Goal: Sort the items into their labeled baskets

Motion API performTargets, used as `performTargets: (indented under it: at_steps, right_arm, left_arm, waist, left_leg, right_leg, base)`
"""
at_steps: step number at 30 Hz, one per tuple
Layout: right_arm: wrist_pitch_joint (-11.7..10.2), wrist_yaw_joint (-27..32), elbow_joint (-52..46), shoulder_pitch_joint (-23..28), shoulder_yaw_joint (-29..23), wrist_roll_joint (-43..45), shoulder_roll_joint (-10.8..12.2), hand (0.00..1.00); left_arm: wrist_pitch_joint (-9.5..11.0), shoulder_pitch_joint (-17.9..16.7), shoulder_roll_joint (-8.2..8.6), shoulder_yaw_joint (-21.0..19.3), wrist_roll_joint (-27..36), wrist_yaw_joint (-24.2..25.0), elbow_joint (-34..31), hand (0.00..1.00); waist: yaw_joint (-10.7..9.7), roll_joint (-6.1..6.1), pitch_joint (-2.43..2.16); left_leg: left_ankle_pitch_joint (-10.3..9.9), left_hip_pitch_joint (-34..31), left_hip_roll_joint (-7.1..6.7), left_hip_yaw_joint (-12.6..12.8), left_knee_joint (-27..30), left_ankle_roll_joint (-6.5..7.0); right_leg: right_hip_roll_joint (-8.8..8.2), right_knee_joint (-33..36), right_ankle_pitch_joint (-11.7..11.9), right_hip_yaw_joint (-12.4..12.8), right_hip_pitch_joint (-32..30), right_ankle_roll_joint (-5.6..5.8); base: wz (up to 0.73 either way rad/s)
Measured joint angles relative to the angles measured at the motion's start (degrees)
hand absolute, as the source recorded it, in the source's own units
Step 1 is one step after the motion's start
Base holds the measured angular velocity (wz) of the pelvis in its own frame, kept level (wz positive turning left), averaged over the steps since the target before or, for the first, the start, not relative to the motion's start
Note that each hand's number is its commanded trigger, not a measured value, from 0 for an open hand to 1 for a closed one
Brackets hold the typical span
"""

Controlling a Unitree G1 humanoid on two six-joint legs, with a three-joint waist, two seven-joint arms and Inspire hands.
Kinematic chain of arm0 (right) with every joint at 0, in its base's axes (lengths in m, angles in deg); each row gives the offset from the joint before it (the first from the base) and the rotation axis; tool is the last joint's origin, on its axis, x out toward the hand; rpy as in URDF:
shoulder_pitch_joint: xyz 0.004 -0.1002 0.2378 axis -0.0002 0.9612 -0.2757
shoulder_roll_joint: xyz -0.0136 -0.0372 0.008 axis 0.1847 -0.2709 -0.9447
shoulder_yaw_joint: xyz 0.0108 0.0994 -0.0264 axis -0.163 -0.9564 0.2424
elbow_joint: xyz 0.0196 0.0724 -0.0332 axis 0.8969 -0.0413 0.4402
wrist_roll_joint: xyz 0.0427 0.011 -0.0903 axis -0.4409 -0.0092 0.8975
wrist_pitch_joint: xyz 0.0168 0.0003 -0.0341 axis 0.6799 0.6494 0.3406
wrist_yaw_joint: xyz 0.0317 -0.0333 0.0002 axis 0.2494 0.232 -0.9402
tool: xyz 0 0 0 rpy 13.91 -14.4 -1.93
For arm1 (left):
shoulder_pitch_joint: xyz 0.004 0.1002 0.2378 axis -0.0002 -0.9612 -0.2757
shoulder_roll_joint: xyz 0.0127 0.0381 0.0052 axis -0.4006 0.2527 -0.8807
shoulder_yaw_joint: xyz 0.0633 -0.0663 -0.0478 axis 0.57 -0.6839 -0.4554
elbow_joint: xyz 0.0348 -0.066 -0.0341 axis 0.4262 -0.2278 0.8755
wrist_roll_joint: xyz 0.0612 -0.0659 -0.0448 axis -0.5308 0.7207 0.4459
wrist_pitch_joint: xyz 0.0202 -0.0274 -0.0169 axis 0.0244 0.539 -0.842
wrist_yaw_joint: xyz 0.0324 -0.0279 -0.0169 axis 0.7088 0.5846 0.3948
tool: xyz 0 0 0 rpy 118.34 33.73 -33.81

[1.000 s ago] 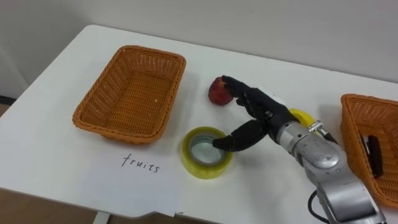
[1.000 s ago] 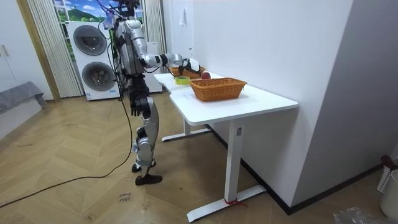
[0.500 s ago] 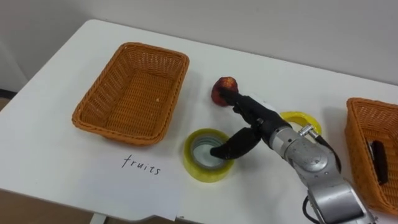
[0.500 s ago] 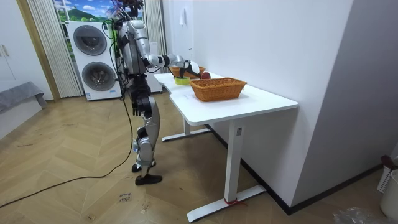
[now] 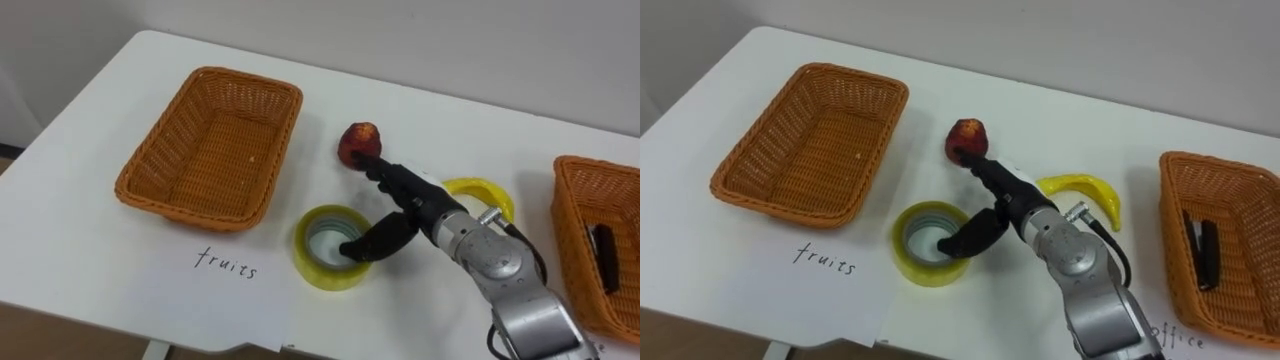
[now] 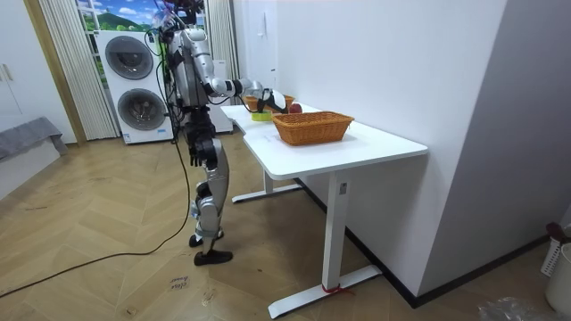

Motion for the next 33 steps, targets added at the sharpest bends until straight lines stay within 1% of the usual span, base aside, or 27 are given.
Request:
performTargets:
  at_steps: [4,7,10,12,14,17,22,25,26,27,28,33]
  right_arm:
    - [0.07,0.05,-0.04,-0.23,1.06,3.3,0.0,0.0]
    - [0.08,0.04,-0.06,-0.23,1.1,7.22,0.0,0.0]
    - [0.08,0.07,-0.05,-0.23,1.14,8.11,0.01,0.0]
    - [0.08,0.07,-0.04,-0.23,1.22,8.16,0.0,0.0]
    - [0.07,0.04,-0.04,-0.23,1.44,8.47,0.0,0.0]
    - [0.05,-0.66,-0.04,-0.23,1.69,9.91,0.14,0.0]
    - [0.08,-2.42,-0.07,-0.23,2.02,13.51,1.28,0.0]
    - [0.15,-3.35,-0.07,-0.24,3.2,15.23,1.68,0.0]
    - [0.23,-3.73,-0.07,-0.24,3.49,15.61,1.98,0.03]
    - [0.23,-3.82,-0.09,-0.24,3.66,16.19,2.04,0.85]
    - [0.22,-4.16,-0.1,-0.24,3.74,17.19,2.16,1.0]
    - [0.14,-4.5,-0.09,-0.46,3.76,19.96,2.17,1.0]
  left_arm:
    - [-0.02,0.06,-0.07,0.0,0.0,-0.07,-0.03,0.0]
    - [-0.03,0.34,-0.06,-0.14,-0.31,-0.03,-0.49,0.0]
    - [0.06,0.28,0.19,-0.54,-0.46,-0.04,-1.36,0.0]
    - [0.22,0.51,0.37,-1.44,-0.43,-0.04,-1.4,0.0]
    - [0.7,1.15,0.49,-1.77,-0.02,-0.05,-1.32,0.0]
    - [1.52,1.81,0.68,-1.76,0.02,-0.06,-1.3,0.0]
    - [1.81,2.12,1.1,-2.32,-0.07,-0.34,-1.04,0.0]
    - [1.87,2.18,1.14,-2.27,0.04,-0.34,-1.07,0.0]
    - [1.87,2.18,1.13,-2.26,0.11,-0.34,-1.08,0.0]
    - [1.87,2.17,1.14,-2.26,0.19,-0.34,-1.07,0.0]
    - [1.88,2.16,1.14,-2.23,0.36,-0.34,-1.04,0.0]
    - [2.24,2.23,1.16,-2.25,2.01,-0.31,-0.77,0.0]
  waist:
    - [0.22,-0.08,-0.07]
    - [0.99,-0.2,-0.19]
    - [1.42,-0.15,-0.18]
    - [1.82,-0.06,-0.12]
    - [2.34,0.24,0.1]
    - [2.68,0.46,0.31]
    - [2.76,0.55,0.31]
    - [2.88,0.61,0.27]
    - [2.88,0.63,0.27]
    - [2.86,0.64,0.27]
    - [2.84,0.67,0.24]
    - [2.77,0.87,0.25]
  left_leg:
    - [0.0,-0.09,0.02,-0.01,-0.16,0.0]
    - [0.0,-0.57,0.0,-0.01,-0.07,0.0]
    - [0.01,-0.49,-0.03,-0.06,0.12,0.0]
    - [0.02,-0.42,-0.03,-0.09,0.09,0.0]
    - [0.02,-0.41,-0.04,-0.18,0.05,0.01]
    - [0.03,-0.57,-0.05,-0.26,0.06,0.01]
    - [0.03,-0.62,-0.04,-0.24,0.04,0.01]
    - [0.04,-0.6,-0.05,-0.24,0.04,0.01]
    - [0.04,-0.6,-0.05,-0.24,0.05,0.02]
    - [0.04,-0.59,-0.05,-0.24,0.07,0.02]
    - [0.04,-0.53,-0.06,-0.24,0.1,0.02]
    - [0.06,-0.46,-0.12,-0.44,0.12,0.06]
  right_leg:
    - [0.04,0.0,0.0,-0.06,-0.13,0.0]
    - [0.01,0.02,0.0,-0.04,-0.64,0.0]
    - [-0.02,-0.02,0.0,-0.02,-0.51,0.0]
    - [-0.02,-0.03,0.0,0.0,-0.44,0.0]
    - [-0.03,-0.09,0.0,0.01,-0.33,0.0]
    - [-0.04,-0.08,0.0,-0.02,-0.45,0.0]
    - [-0.03,-0.04,0.0,-0.07,-0.48,0.0]
    - [-0.05,0.0,0.0,-0.07,-0.53,0.0]
    - [-0.04,0.0,0.0,-0.09,-0.56,0.0]
    - [-0.06,0.0,0.0,-0.17,-0.56,0.0]
    - [-0.08,0.01,0.0,-0.39,-0.52,0.0]
    - [-0.21,-0.03,0.0,-1.35,-0.25,0.0]
  base:
    - [0.0]
    - [0.0]
    - [0.0]
    - [0.0]
    - [0.0]
    - [0.0]
    - [0.0]
    - [0.0]
    - [0.0]
    - [0.0]
    - [0.0]
    - [0.02]
